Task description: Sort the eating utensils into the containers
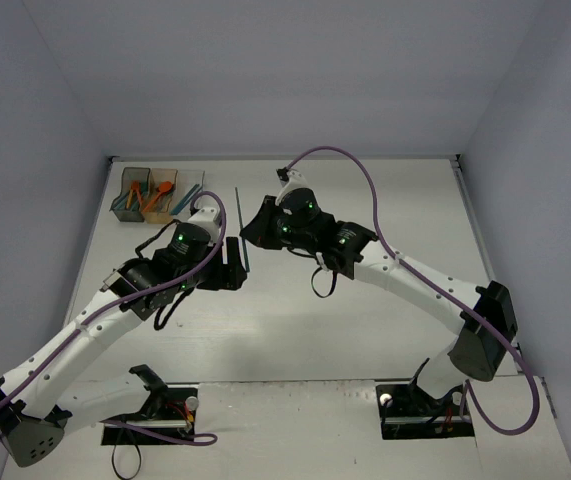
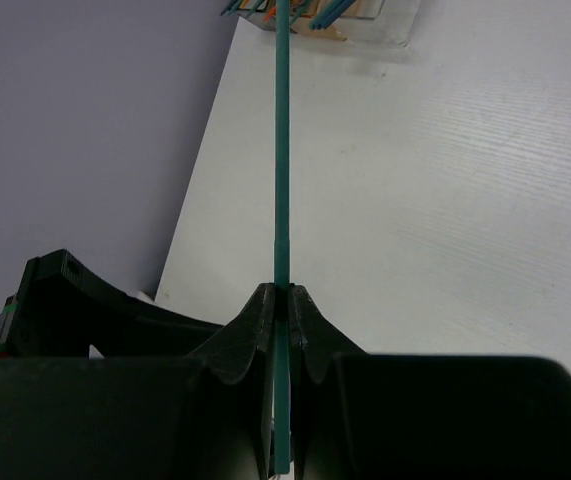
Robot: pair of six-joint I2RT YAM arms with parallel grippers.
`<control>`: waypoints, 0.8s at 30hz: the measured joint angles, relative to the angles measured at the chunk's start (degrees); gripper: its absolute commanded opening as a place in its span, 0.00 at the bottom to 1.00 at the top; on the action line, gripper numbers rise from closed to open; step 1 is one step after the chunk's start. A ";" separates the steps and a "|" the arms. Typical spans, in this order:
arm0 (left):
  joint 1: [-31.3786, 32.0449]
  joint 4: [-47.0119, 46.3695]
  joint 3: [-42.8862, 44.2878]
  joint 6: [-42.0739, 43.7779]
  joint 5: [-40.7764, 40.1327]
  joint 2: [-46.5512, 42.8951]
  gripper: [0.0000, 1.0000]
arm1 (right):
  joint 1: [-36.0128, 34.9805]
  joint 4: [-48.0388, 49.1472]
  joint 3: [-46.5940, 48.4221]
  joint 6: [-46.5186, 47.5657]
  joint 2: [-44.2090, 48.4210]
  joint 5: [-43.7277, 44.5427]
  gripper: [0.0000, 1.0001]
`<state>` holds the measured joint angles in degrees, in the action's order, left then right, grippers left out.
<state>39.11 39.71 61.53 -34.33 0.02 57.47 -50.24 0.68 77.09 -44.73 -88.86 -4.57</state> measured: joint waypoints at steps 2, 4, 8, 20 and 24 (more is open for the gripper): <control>0.61 -1.66 0.21 -0.49 -0.09 0.71 0.61 | -0.41 1.83 -2.22 -1.16 1.59 0.04 0.00; 0.70 -2.89 0.21 -0.87 -0.07 0.82 0.61 | -0.59 2.83 -4.31 -1.92 2.71 0.13 0.00; 0.70 -4.74 0.21 -1.78 0.81 0.81 0.61 | -0.81 4.33 -7.21 -2.75 3.97 0.78 0.00; 0.97 -6.54 -1.79 -5.80 1.71 -5.92 0.61 | -0.88 6.51 -11.84 -3.25 7.76 4.41 0.00; 0.97 -8.98 -2.91 -7.91 2.85 -4.81 0.61 | -0.88 7.22 -11.86 -3.25 8.47 5.28 0.00</control>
<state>40.07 30.73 58.61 -42.24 2.87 52.67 -51.11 7.90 65.23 -47.99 -80.39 0.71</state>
